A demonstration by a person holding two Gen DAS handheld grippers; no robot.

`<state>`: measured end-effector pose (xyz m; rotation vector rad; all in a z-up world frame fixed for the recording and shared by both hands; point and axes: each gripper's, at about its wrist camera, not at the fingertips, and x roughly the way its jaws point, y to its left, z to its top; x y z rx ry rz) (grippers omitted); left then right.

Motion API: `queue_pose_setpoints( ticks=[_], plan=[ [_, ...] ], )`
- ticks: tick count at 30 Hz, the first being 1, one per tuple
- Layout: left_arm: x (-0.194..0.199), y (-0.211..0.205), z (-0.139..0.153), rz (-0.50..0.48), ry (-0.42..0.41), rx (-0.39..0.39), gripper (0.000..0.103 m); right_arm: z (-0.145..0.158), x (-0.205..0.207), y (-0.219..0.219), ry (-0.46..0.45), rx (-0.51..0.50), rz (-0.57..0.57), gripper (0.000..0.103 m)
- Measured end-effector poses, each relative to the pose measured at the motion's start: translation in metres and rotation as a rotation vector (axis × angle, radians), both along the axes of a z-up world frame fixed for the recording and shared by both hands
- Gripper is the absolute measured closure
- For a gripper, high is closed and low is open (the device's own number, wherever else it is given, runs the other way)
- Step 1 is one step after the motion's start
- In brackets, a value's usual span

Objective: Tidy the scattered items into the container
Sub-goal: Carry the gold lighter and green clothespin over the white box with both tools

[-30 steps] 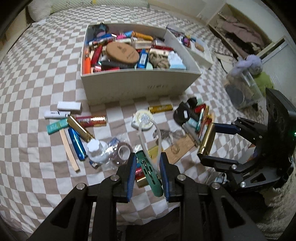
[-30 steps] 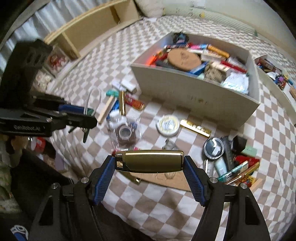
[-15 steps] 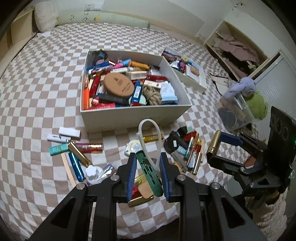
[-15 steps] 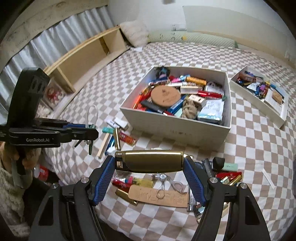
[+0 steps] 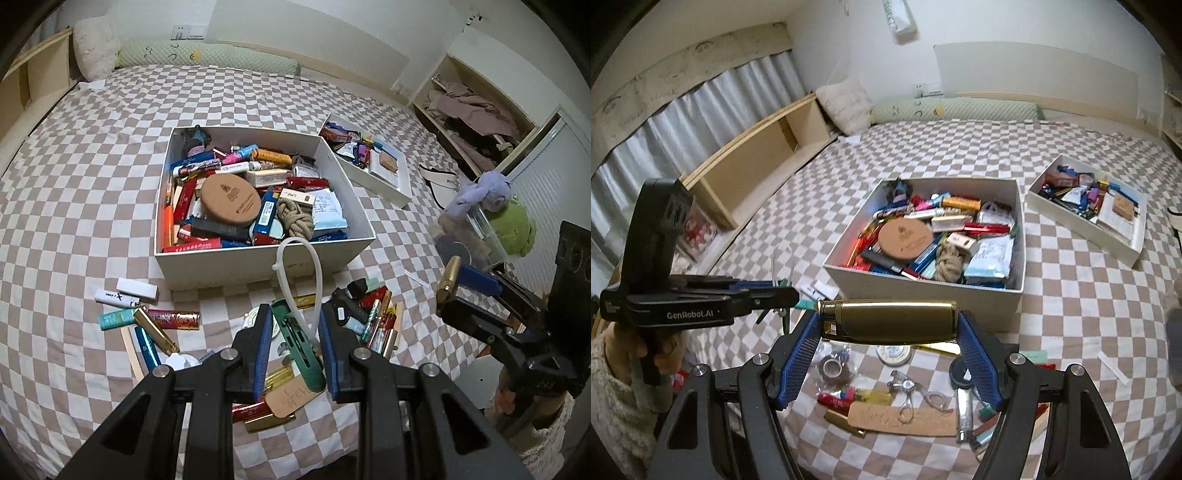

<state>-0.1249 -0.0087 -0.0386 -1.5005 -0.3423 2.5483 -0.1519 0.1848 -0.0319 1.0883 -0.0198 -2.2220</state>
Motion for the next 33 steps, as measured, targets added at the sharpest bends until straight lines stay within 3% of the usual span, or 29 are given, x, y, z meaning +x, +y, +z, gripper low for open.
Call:
queue_pose_setpoints(
  ticks=[22, 33],
  plan=[
    [-0.04, -0.007, 0.015, 0.043, 0.089, -0.029, 0.078, 0.014, -0.061, 0.005, 0.047, -0.08, -0.072, 0.028],
    [-0.067, -0.027, 0.001, 0.068, 0.08, -0.048, 0.078, -0.002, -0.095, 0.003, 0.036, -0.029, -0.087, 0.028]
  ],
)
